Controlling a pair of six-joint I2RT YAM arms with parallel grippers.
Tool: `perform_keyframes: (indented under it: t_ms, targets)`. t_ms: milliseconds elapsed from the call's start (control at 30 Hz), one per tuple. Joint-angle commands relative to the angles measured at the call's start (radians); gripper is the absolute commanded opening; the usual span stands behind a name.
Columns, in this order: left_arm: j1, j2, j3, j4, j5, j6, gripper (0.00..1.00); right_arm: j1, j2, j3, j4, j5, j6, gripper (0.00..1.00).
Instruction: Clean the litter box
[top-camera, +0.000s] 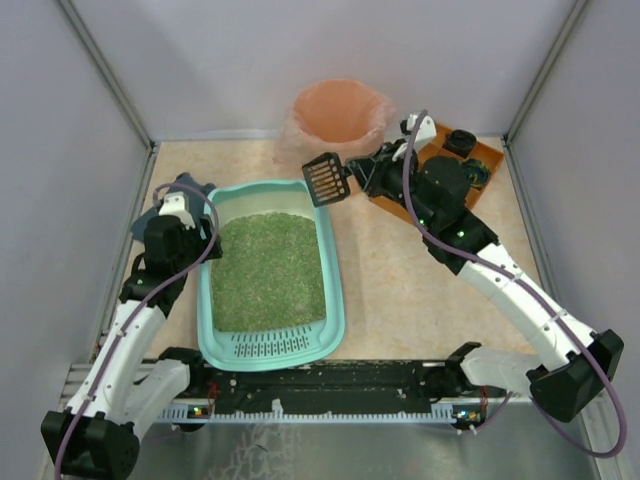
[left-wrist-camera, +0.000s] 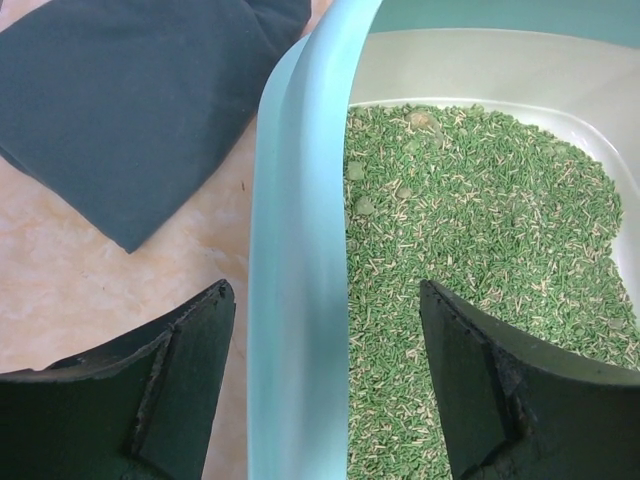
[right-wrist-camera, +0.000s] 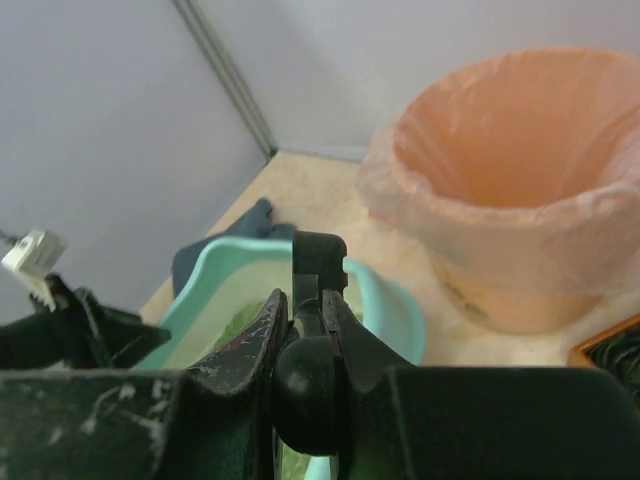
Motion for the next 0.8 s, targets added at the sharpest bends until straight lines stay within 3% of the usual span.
perform_keyframes:
  t_ms: [0,100,367,767]
  targets:
    - [-0.004,0.000,0.005,0.010,0.020,-0.003,0.78,0.003,-0.021,0.039,-0.116,-0.154,0.130,0.00]
    - [-0.004,0.009,0.008,0.009,0.028,0.000,0.76,0.048,-0.014,-0.011,-0.073,-0.170,0.198,0.00]
    - [-0.004,0.029,0.008,0.007,0.049,0.005,0.72,0.254,0.143,-0.007,-0.024,0.056,0.205,0.00]
    - [-0.004,0.069,0.016,-0.002,0.050,0.003,0.70,0.311,0.488,0.184,-0.059,0.326,0.236,0.00]
